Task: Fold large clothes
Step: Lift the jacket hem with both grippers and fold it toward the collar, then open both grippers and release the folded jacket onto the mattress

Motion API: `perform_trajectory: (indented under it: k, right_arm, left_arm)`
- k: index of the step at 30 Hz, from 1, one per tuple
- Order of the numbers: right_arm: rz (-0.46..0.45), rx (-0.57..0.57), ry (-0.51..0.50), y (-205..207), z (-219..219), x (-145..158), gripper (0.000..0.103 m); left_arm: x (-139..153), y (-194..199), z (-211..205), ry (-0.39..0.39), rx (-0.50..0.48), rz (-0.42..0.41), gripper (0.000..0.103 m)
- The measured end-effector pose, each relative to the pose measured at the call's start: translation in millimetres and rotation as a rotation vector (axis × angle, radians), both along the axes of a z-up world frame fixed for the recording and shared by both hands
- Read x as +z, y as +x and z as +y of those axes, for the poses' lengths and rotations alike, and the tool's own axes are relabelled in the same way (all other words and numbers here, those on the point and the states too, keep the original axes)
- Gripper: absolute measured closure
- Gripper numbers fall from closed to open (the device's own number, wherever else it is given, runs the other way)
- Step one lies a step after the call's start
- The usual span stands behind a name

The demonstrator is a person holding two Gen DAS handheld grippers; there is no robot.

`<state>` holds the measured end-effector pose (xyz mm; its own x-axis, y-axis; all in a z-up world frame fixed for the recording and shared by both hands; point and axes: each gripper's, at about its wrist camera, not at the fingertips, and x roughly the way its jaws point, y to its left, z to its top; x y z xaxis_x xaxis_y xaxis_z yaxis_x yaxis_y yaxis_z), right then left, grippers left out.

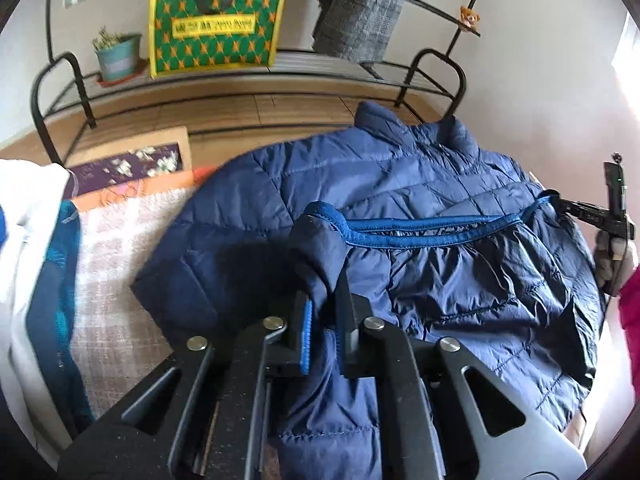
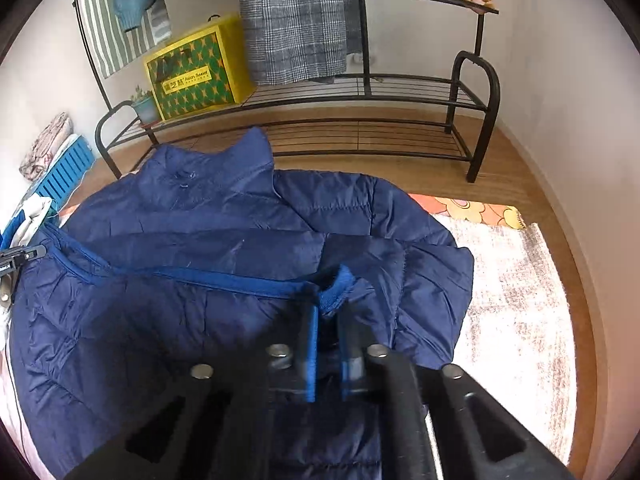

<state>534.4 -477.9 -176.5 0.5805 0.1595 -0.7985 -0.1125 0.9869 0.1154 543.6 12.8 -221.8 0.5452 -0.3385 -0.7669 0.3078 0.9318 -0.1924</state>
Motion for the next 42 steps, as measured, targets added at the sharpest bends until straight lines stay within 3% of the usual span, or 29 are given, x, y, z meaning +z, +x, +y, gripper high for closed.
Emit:
perform_trajectory:
  k: [4, 8, 14, 19, 25, 31, 34, 36, 38, 39, 42]
  right_arm:
    - [-0.067, -0.042, -0.032, -15, -3, 25, 0.101]
    - [-0.147, -0.080, -0.064, -28, -12, 67, 0.102]
    - [-0.224, -0.214, -0.097, 2, -26, 104, 0.102]
    - [-0.231, -0.272, -0.166, 57, -10, 93, 0.102]
    - [-0.162, -0.316, -0.213, 105, -3, 45, 0.102]
    - [-0.058, -0.327, -0.250, 126, -1, -17, 0.102]
    - [-0.019, -0.324, -0.281, 129, 2, -37, 0.102]
    - [-0.009, -0.317, -0.284, 129, 2, -37, 0.101]
    - [-0.031, -0.324, -0.260, 123, -1, -25, 0.084]
    - [-0.041, -0.330, -0.239, 119, -5, -17, 0.074]
    - [-0.086, -0.300, -0.157, 96, -9, 17, 0.074]
  left_arm:
    - [24, -15, 1, 0.039, 0.013, -0.102, 0.099]
    - [54, -17, 7, 0.054, 0.009, -0.148, 0.099]
    - [84, 20, 12, 0.057, 0.053, -0.210, 0.099]
    - [73, 75, 1, 0.116, 0.088, -0.232, 0.099]
    - [15, 126, -9, 0.177, 0.124, -0.154, 0.099]
    - [-39, 134, -9, 0.203, 0.142, -0.097, 0.099]
    - [-43, 137, -6, 0.191, 0.157, -0.086, 0.089]
    - [-40, 136, -4, 0.190, 0.168, -0.081, 0.083]
    - [-30, 132, -3, 0.214, 0.180, -0.096, 0.068]
    - [-23, 130, -1, 0.221, 0.183, -0.102, 0.067]
    - [5, 115, 12, 0.198, 0.213, -0.126, 0.067]
